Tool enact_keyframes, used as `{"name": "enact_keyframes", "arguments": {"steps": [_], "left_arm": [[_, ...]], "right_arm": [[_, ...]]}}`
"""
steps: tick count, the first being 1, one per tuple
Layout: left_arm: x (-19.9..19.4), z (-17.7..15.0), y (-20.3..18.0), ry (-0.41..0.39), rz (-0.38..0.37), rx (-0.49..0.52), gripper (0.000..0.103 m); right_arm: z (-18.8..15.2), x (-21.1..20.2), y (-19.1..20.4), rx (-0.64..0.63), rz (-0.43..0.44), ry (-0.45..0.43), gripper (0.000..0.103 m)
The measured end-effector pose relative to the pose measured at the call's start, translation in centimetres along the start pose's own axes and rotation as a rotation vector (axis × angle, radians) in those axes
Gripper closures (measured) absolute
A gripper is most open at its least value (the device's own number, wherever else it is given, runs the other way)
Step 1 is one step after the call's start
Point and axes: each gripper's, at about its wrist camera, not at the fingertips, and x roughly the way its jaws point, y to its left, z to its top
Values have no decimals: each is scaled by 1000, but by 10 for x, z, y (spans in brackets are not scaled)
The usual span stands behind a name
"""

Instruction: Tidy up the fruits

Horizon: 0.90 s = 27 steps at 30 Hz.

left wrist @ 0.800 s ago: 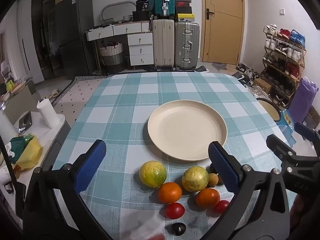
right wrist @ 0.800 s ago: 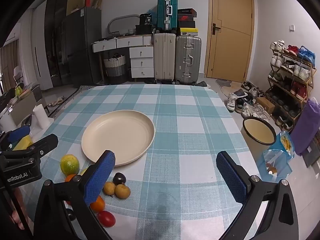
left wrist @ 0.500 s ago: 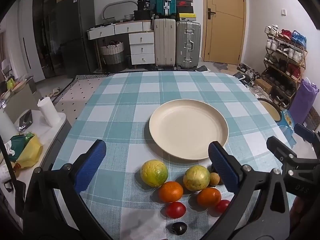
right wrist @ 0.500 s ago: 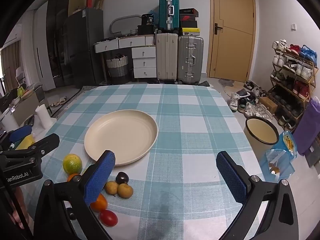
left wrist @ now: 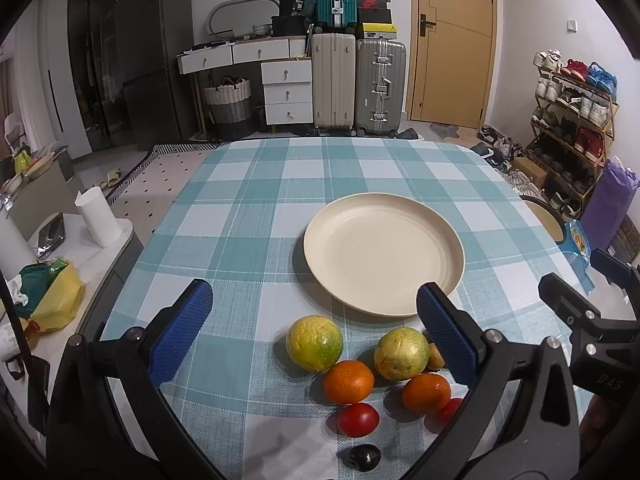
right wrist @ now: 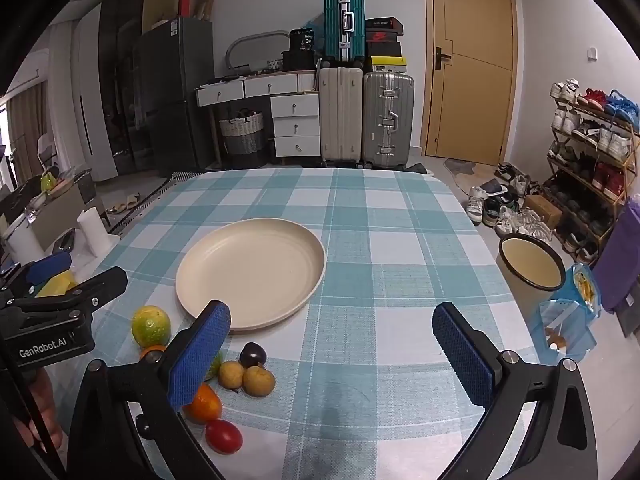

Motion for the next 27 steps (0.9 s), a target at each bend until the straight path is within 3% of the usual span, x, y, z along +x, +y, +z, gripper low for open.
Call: {"name": "enact_keyframes", "arguments": {"steps": [27], "left_arm": [[8,-5,8,13,0,-2,1]], "right_arm": [[-2,3,5,2,25,1,0]]}}
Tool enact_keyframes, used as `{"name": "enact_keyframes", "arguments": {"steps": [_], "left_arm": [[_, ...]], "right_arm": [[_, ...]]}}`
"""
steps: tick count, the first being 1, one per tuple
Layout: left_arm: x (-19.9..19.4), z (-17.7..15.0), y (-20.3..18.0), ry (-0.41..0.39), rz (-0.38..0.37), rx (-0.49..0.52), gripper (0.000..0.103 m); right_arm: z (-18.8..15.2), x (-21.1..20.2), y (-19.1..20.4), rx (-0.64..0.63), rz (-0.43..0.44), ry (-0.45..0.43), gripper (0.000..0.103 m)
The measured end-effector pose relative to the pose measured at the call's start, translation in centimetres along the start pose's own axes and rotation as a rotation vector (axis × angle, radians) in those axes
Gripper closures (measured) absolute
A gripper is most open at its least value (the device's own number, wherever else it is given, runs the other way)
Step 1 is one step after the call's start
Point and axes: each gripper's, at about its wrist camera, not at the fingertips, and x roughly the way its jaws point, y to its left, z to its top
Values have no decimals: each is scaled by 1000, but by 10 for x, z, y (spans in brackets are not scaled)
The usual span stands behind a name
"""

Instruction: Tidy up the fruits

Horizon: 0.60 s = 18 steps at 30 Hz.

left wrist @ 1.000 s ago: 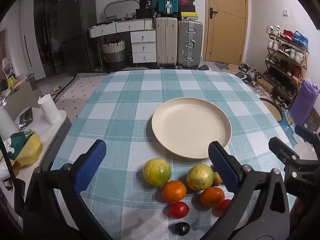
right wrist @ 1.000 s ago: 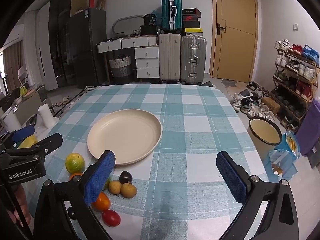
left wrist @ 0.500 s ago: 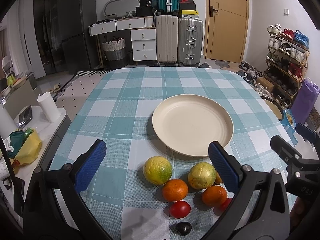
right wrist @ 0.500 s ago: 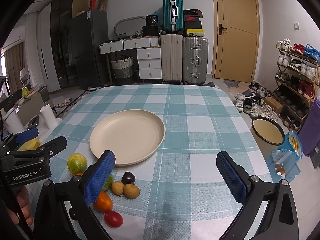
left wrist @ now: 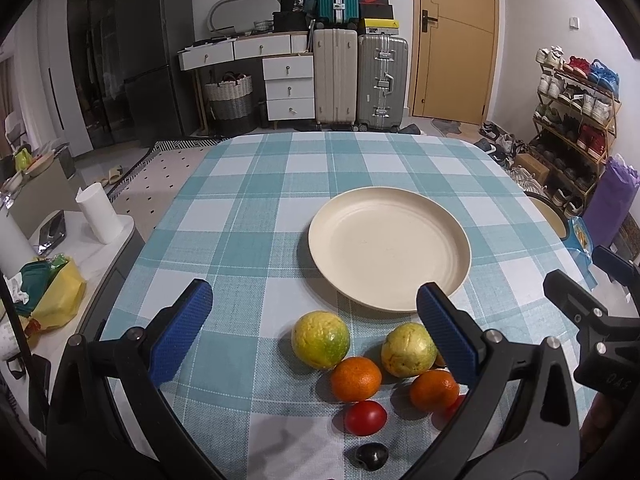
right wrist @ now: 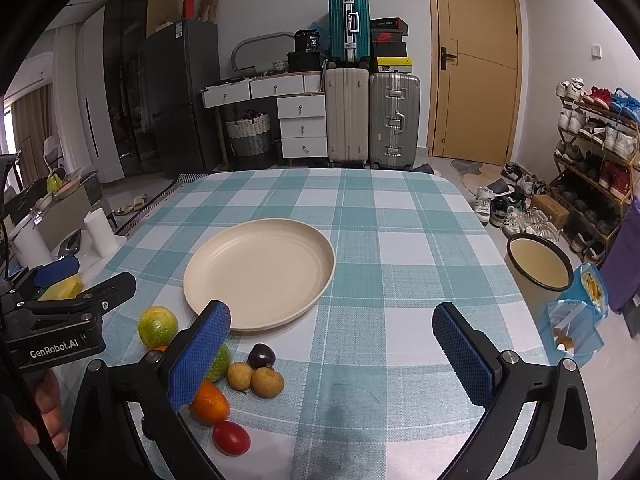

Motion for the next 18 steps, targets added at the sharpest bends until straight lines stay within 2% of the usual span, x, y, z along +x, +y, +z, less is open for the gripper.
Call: {"name": "enact_keyframes", "arguments": {"steps": [18], "left_arm": [[2,1,-3,13,-2,0,1]], "right_arm": [[2,1,3,-8,12,-1,0]]}}
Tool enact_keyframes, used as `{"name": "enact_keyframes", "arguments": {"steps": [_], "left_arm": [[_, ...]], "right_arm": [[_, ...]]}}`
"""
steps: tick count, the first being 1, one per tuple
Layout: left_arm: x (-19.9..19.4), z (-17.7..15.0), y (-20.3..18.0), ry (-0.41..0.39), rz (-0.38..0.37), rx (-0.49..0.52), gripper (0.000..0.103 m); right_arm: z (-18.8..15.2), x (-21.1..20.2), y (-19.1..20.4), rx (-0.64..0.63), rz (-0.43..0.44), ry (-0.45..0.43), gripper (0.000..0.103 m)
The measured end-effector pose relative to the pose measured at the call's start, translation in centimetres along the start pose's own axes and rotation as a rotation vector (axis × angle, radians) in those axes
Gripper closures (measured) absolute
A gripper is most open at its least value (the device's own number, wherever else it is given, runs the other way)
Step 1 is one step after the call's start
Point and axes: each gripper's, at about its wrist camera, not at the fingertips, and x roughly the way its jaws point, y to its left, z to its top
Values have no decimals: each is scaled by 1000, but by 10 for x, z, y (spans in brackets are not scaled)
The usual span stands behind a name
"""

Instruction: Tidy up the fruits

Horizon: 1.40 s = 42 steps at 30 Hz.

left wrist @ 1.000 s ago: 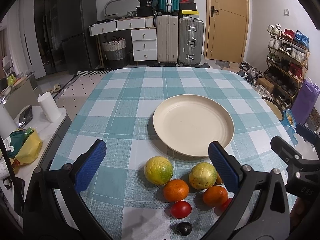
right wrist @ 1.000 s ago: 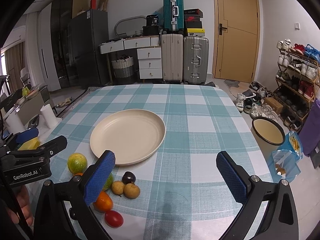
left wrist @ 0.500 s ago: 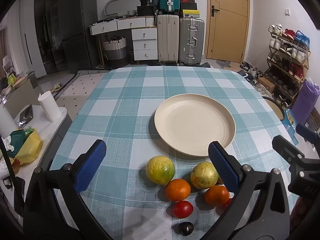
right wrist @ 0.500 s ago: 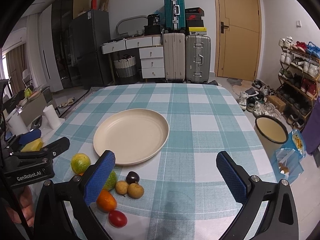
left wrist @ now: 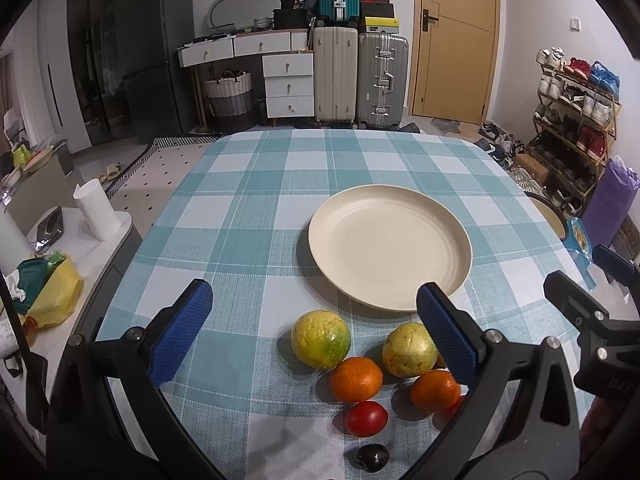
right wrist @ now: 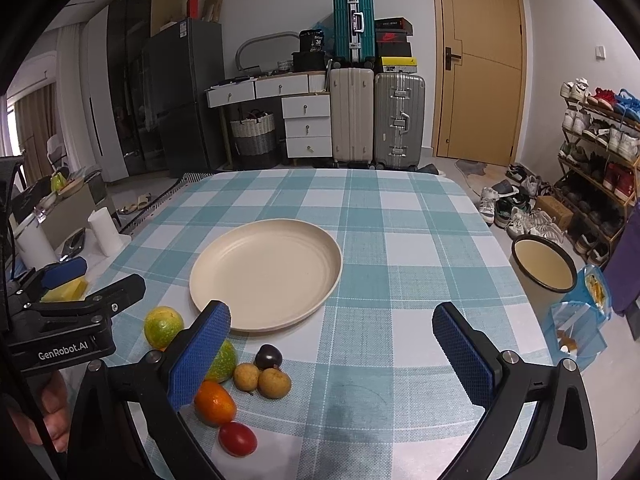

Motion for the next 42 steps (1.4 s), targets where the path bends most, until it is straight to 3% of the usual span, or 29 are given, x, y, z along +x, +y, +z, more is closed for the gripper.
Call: {"name": "enact_keyframes", "arguments": {"steps": [12,21,28,34,42], "left_arm": [[8,-3,5,19,-3,-18,1],[19,-3,21,35,-69,-60,1],[50,-7,46,142,-125,-140,1],[77,-11,65,231,-218,-199,1],[112,-15,76,329,-312,-258,16]], "right_arm": [[-4,4,-1,5,3,12,0],[-5,5,-1,5,6,16,0],[-9,16,-1,10,14,35,0],[-14,29,-4,17,15,56,0],[-18,41,-4,14,23,73,0]]}}
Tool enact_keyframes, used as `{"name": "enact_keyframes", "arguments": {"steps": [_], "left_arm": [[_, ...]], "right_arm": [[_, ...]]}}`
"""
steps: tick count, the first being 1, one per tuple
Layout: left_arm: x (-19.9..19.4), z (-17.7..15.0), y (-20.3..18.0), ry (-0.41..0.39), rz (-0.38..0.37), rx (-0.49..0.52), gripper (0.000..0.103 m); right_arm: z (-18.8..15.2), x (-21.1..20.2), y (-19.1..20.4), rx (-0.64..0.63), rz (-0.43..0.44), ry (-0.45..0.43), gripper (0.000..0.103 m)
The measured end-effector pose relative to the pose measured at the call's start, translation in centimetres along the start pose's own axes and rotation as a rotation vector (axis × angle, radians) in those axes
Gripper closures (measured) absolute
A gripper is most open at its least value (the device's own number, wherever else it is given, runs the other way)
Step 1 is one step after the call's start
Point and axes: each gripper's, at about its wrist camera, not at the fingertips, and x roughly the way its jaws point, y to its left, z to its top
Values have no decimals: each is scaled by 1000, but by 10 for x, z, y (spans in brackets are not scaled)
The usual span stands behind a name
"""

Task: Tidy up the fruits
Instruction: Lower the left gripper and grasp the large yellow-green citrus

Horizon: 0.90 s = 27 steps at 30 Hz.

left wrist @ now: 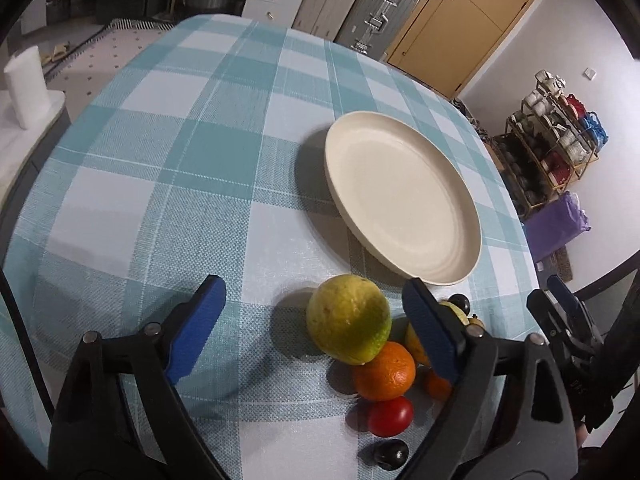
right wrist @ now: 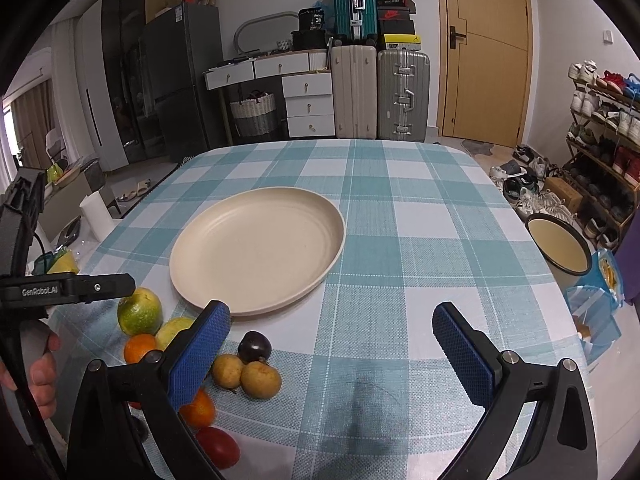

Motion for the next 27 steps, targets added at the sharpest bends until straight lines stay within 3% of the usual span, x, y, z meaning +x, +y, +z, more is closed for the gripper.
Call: {"name": "enact_keyframes", "arguments": {"steps": [4,9,13,21,24,27], "left_arm": [[12,2,0,39,-38,2,27],[26,4,-4,103,-91,7,48],[31,0,-9,135,-108,19,56],[26,-4,-8,115,-106,25,58],[19,-4,-6,102,-112,25,58],[11,-3,-3,85,-110,25,58]], "right_arm": [[0,5,-2,6,1,9,0],[0,11,-2,7,3,15,0],[1,12,0,-3,3,11,0],[-1,9,8,-30,8,8,0],[0,6,12,-48,47,7,0],[0,6,16,-50,153,32,0]]}}
